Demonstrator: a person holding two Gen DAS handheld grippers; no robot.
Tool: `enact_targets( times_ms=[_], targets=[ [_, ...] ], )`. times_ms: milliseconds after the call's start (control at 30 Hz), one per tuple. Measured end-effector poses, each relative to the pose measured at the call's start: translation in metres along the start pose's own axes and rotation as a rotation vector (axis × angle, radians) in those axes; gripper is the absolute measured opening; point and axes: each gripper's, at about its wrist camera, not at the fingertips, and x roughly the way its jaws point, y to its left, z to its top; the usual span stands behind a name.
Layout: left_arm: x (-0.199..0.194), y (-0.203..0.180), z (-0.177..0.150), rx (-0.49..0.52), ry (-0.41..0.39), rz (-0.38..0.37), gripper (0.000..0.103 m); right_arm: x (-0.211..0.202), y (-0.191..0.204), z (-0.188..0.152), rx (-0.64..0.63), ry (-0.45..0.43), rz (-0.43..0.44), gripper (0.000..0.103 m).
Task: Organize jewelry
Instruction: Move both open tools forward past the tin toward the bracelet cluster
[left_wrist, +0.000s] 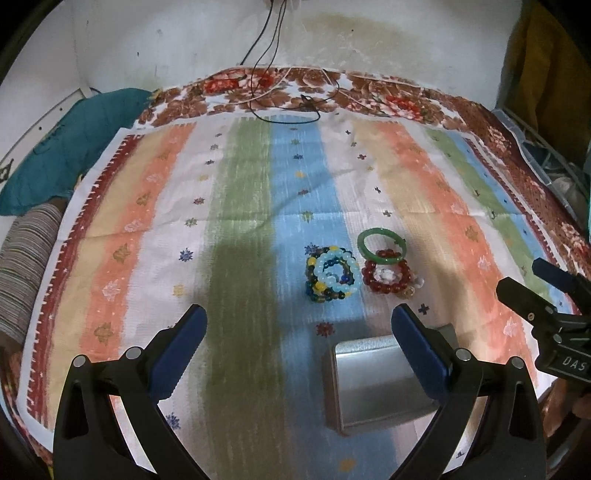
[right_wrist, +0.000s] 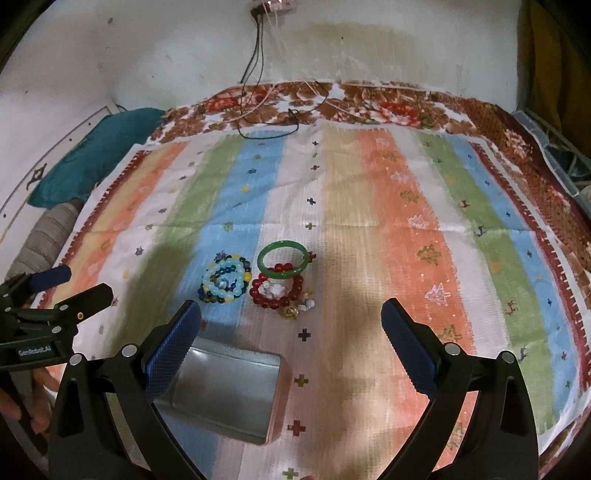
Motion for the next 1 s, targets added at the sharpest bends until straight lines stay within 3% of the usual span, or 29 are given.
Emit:
enact_targets(
  times_ms=[267,1000],
  targets=[
    [0.031,-0.002,0.008,0.006,0.067,-0.021,0.097,0.025,-0.002,0.013,0.005,0.025,-0.021,0.099],
    [0.093,-0.011,0.017,0.056,0.162,-0.017,0.097,0.081,-0.004,0.026,0.001,0.116,-0.05,0.099]
  ],
)
